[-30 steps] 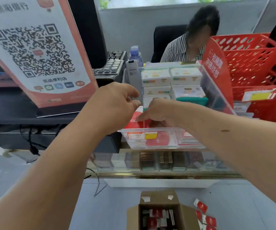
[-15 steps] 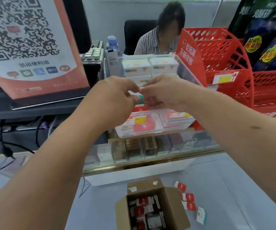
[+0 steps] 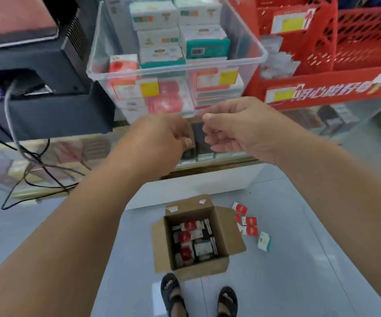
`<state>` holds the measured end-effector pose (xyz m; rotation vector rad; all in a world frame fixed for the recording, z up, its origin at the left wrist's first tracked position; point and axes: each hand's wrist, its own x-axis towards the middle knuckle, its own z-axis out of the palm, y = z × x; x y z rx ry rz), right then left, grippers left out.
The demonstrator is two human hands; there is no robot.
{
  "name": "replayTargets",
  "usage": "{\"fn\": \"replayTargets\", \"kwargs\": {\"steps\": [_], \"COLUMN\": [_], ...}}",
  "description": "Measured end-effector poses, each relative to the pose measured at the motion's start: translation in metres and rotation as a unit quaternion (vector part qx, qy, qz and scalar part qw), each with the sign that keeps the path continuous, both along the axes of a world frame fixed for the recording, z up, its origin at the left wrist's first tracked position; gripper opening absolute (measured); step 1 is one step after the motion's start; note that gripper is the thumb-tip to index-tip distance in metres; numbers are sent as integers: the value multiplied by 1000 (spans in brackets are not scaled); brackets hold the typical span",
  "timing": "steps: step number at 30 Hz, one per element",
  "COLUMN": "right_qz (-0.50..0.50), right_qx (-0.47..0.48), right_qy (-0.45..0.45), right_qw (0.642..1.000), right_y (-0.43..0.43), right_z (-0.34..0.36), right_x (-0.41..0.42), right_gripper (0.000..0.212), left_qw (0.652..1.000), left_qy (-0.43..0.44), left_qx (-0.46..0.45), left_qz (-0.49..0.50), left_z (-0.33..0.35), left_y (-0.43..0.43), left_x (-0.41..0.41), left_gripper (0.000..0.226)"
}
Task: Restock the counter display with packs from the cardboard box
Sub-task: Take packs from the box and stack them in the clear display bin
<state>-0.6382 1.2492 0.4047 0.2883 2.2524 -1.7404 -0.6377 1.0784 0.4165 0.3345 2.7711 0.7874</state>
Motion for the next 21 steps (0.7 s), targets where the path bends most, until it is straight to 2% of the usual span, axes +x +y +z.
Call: {"fn": "replayTargets", "kwargs": {"steps": [9, 12, 16, 21], "right_qz": [-5, 11, 93, 177], "right_qx": [49, 101, 189, 250], "right_qy": [-91, -127, -181, -234], "right_qw": [995, 987, 961, 923], "right_y": [23, 15, -2, -33], "right_z": [-128, -199, -309, -450], "right_x": [37, 50, 64, 69], "right_gripper": [6, 10, 36, 37], "left_qw": [996, 994, 985, 972], "left_qy": [-74, -105, -166, -212], "left_qx": [-40, -40, -57, -97], "left_qz": [17, 13, 3, -31], "left_z": [-126, -191, -285, -403], "left_y": [19, 10, -9, -36], "left_x": [34, 39, 42, 44], "left_gripper": [29, 28, 28, 30]}}
